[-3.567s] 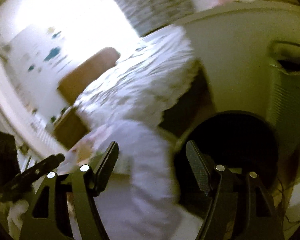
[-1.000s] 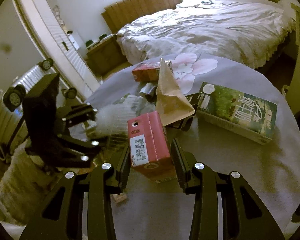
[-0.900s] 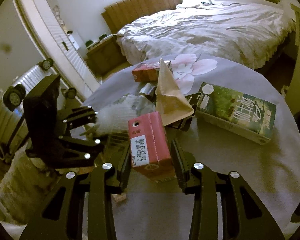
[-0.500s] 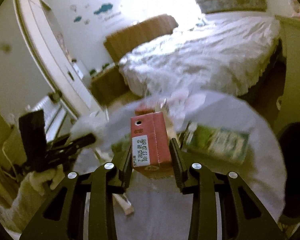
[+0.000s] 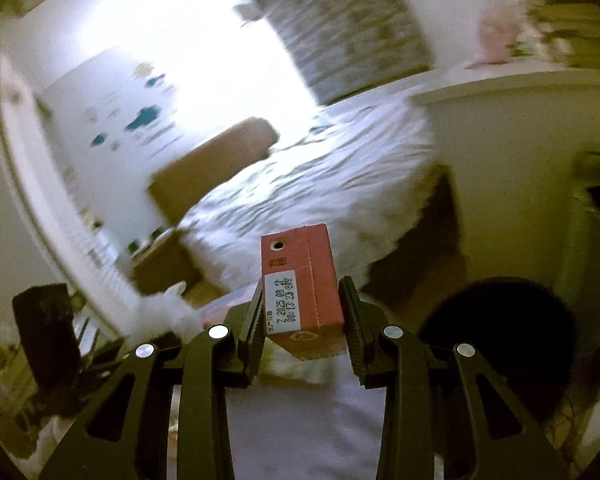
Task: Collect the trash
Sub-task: 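Carry both items over the black bin and open both tools to drop them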
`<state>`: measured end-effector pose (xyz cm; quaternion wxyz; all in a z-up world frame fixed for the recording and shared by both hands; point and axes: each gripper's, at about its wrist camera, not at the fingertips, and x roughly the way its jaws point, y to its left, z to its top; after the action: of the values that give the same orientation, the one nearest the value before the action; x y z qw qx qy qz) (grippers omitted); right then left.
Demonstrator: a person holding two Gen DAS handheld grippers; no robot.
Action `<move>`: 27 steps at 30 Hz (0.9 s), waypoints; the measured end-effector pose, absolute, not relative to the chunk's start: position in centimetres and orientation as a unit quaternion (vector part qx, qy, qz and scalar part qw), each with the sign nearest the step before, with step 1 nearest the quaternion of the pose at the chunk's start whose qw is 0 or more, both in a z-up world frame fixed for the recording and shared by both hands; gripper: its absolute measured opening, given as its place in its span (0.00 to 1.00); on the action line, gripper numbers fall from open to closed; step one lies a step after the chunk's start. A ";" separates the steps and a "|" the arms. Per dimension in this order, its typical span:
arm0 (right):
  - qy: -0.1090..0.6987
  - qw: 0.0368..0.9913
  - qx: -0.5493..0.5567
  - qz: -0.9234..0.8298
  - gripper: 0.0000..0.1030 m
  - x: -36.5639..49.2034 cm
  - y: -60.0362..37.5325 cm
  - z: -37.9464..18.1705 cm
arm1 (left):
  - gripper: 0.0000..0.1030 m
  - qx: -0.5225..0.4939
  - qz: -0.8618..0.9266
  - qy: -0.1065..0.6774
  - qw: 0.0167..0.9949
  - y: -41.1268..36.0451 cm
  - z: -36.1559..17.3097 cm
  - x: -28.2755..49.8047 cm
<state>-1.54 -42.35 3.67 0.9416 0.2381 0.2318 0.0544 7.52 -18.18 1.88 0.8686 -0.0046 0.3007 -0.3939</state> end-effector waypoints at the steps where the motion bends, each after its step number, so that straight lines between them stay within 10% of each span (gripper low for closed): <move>1: 0.230 0.941 0.246 0.036 0.34 -2.1 -43.9 3.3 | 0.41 -0.004 -0.403 0.304 0.863 -19.6 1.6 7.6; 27: 0.289 0.892 0.339 -0.076 0.34 -2.8 -56.2 -8.9 | 0.41 0.061 -0.452 0.393 0.798 -37.2 -7.1 8.5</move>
<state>-2.82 -56.17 -8.88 0.8921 0.3392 0.2886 -0.0759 8.50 -37.22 -7.06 0.7981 0.0606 0.3933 -0.4525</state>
